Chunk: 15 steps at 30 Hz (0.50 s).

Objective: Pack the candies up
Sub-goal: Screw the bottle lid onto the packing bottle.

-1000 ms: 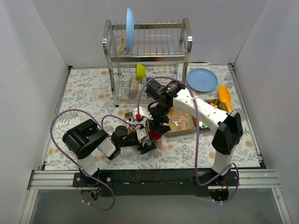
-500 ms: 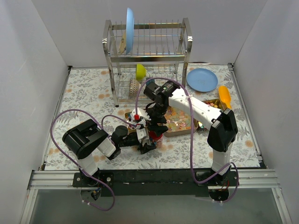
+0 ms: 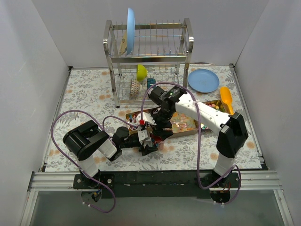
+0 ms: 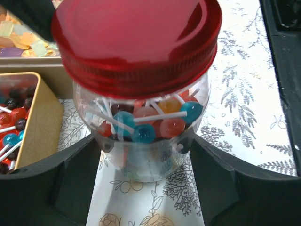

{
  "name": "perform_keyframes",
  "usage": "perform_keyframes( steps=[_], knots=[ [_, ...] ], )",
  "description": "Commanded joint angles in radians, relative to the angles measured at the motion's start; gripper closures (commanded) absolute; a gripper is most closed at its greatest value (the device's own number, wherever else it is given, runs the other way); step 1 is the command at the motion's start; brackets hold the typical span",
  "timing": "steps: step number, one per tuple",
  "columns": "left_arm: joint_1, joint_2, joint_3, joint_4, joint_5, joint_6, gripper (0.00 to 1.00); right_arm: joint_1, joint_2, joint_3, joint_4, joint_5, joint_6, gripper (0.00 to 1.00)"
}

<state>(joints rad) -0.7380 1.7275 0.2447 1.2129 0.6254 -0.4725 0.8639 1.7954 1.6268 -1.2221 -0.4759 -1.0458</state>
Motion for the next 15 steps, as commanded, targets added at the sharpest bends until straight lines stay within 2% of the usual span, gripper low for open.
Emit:
perform_keyframes(
  steps=[1, 8, 15],
  knots=[
    [0.012, 0.026, -0.005, -0.101, -0.05, -0.026, 1.0, -0.003, -0.116, -0.092, -0.082, 0.011, 0.062, 0.25],
    [0.014, 0.032, 0.001, -0.105, -0.047, -0.028, 1.0, -0.003, -0.185, -0.169, -0.083, 0.026, 0.096, 0.25],
    [0.014, 0.034, 0.002, -0.111, -0.029, -0.023, 1.0, -0.003, -0.156, -0.127, -0.051, 0.025, 0.102, 0.24]
  ],
)
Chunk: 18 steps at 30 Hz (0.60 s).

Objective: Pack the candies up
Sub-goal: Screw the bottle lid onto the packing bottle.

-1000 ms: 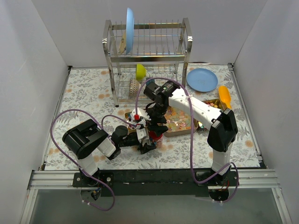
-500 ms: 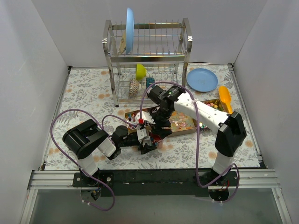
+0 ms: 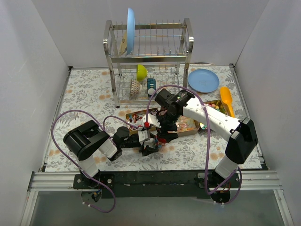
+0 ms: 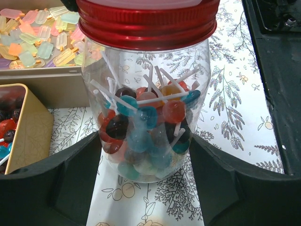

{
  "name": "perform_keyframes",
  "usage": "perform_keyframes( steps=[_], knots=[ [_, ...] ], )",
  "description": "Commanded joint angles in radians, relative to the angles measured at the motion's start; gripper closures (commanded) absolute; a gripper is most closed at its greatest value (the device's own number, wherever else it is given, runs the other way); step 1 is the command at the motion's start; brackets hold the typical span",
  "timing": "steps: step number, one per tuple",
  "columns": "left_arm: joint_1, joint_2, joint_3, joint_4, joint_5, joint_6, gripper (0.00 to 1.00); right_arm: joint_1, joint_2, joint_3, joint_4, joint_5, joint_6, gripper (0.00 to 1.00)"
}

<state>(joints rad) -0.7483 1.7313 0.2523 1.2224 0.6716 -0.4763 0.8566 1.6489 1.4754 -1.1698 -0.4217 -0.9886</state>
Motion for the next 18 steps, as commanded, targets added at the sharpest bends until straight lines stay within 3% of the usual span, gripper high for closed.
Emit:
perform_keyframes(
  steps=[1, 11, 18],
  knots=[
    [0.024, 0.031, -0.005, -0.121, -0.072, -0.019, 1.0, 0.004, -0.008, 0.029, -0.099, -0.037, 0.038, 0.24],
    [0.024, 0.036, -0.002, -0.124, -0.072, -0.021, 1.0, 0.019, -0.029, -0.02, -0.054, -0.095, -0.096, 0.19],
    [0.024, 0.04, -0.001, -0.121, -0.075, -0.024, 1.0, 0.029, -0.001, -0.027, 0.015, -0.075, -0.099, 0.22]
  ],
)
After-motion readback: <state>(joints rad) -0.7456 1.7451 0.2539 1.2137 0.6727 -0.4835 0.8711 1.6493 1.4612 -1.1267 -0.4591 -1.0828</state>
